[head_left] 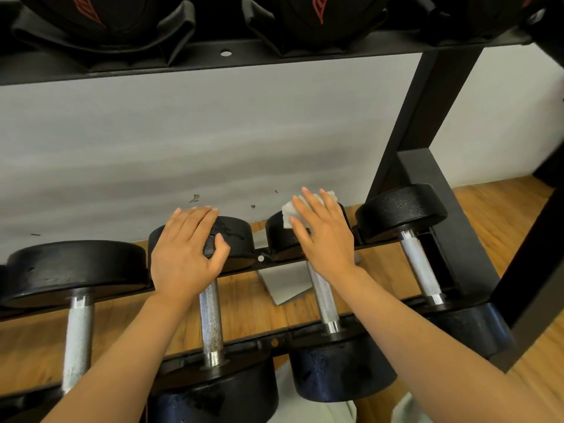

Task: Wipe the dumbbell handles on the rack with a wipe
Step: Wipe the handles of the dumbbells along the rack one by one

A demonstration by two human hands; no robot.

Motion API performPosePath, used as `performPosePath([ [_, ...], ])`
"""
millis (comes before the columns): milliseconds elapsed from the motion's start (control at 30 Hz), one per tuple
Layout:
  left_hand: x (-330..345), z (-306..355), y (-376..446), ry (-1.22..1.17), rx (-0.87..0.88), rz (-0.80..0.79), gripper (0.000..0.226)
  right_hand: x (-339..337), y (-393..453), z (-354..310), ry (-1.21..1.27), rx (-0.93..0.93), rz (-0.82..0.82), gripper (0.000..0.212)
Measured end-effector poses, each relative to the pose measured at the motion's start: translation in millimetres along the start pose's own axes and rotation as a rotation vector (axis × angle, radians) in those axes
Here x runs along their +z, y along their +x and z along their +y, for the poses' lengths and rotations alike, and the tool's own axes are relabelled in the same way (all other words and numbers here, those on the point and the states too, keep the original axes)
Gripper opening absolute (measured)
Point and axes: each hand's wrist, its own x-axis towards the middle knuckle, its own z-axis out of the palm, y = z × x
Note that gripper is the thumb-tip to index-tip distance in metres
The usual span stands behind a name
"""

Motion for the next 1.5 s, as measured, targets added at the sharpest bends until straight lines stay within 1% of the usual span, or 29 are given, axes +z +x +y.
performPosePath([
  [33,0.4,-0.6,0.3,-0.002,0.003,0.000,0.041,1.6,1.0,-2.5,0.014,0.017,0.014,0.048],
  [100,0.9,-1.2,0.7,-0.008,0.004,-0.003,0.041,2.1,-8.8,-0.6,0.072,-0.033,0.039,0.045],
  [167,1.0,-1.6,0.5,-0.012,0.001,-0.002,0.041,-3.1,-27.0,11.0,0.179,-0.158,0.044,0.040],
  [267,2.3,-2.3,-0.2,-0.019,0.005,0.013,0.041,-19.0,-49.8,37.4,0.292,-0.361,-0.050,0.039],
  [333,2.2,-1.9,0.5,-0.028,0.000,0.013,0.041,-26.4,-57.2,53.6,0.229,-0.552,-0.139,0.039],
  [367,1.7,-1.5,0.5,-0.032,-0.001,0.013,0.041,-26.0,-58.5,60.9,0.174,-0.655,-0.210,0.038],
  [433,0.5,-1.0,0.8,-0.037,0.002,0.017,0.039,-21.4,-54.1,72.2,0.034,-0.819,-0.399,0.038],
  [467,-0.1,-1.0,1.0,-0.041,0.003,0.015,0.039,-18.6,-48.4,75.4,-0.039,-0.866,-0.480,0.038],
  [533,-1.2,-0.8,1.1,-0.048,-0.001,0.003,0.038,-14.8,-33.5,77.2,-0.155,-0.898,-0.557,0.039],
  [600,-0.9,-0.7,1.1,-0.051,-0.003,0.007,0.038,-12.8,-21.2,73.8,-0.222,-0.910,-0.552,0.037],
  [667,-0.4,-2.1,0.8,-0.060,0.001,0.018,0.038,-12.6,-23.3,67.7,-0.231,-0.903,-0.563,0.035],
  [700,-0.5,-2.8,0.6,-0.065,0.000,0.019,0.038,-13.2,-29.7,66.0,-0.205,-0.896,-0.604,0.035],
  [733,-0.8,-3.0,0.6,-0.068,-0.002,0.014,0.038,-15.8,-36.7,64.4,-0.161,-0.891,-0.684,0.035],
  [800,-0.8,-3.0,0.5,-0.077,0.004,0.002,0.039,-23.2,-46.4,65.9,-0.052,-0.890,-0.927,0.033],
  [833,-1.1,-3.4,0.5,-0.080,0.006,0.000,0.039,-25.6,-47.9,66.2,-0.035,-0.912,-1.033,0.032],
  [933,-2.9,-3.4,1.3,-0.085,0.005,-0.003,0.038,-24.9,-35.3,68.6,-0.113,-1.058,-1.249,0.037],
  [967,-3.0,-2.9,1.4,-0.085,0.004,-0.004,0.039,-26.3,-29.1,64.1,-0.120,-1.083,-1.282,0.038],
  [1000,-3.1,-2.6,1.6,-0.085,0.004,0.000,0.039,-24.7,-23.1,61.9,-0.134,-1.133,-1.242,0.038],
  [1033,-2.7,-3.3,1.3,-0.086,0.005,0.004,0.038,-20.1,-17.9,64.9,-0.157,-1.169,-1.155,0.038],
  [1067,-2.1,-3.8,1.1,-0.086,0.005,0.008,0.038,-15.8,-10.8,69.2,-0.186,-1.166,-1.072,0.039],
  [1133,-1.3,-4.4,0.9,-0.074,0.001,0.012,0.039,-9.2,-2.4,76.4,-0.199,-1.096,-0.873,0.037],
  [1167,-0.9,-4.9,0.8,-0.074,0.004,0.011,0.039,-9.2,-4.2,75.8,-0.174,-1.029,-0.791,0.034],
  [1200,-0.5,-4.6,0.2,-0.076,0.009,0.016,0.038,-11.5,-10.2,75.4,-0.141,-0.968,-0.747,0.036],
  [1233,-0.4,-4.7,0.0,-0.073,0.015,0.027,0.037,-14.4,-17.8,75.8,-0.110,-0.952,-0.739,0.040],
  [1267,-0.4,-4.7,0.1,-0.072,0.019,0.034,0.037,-18.0,-27.1,78.3,-0.078,-0.965,-0.785,0.041],
  [1333,0.3,-4.2,0.5,-0.077,0.026,0.034,0.036,-24.0,-46.6,84.9,-0.020,-1.067,-0.931,0.039],
  [1400,-0.1,-4.2,0.9,-0.075,0.025,0.042,0.035,-25.8,-48.0,90.7,-0.008,-1.179,-1.019,0.040],
  [1467,0.4,-4.1,0.7,-0.073,0.024,0.052,0.035,-22.6,-34.4,94.5,-0.027,-1.246,-0.980,0.041],
  [1500,0.5,-3.8,0.3,-0.070,0.023,0.052,0.035,-18.3,-27.0,95.2,-0.050,-1.232,-0.912,0.041],
])
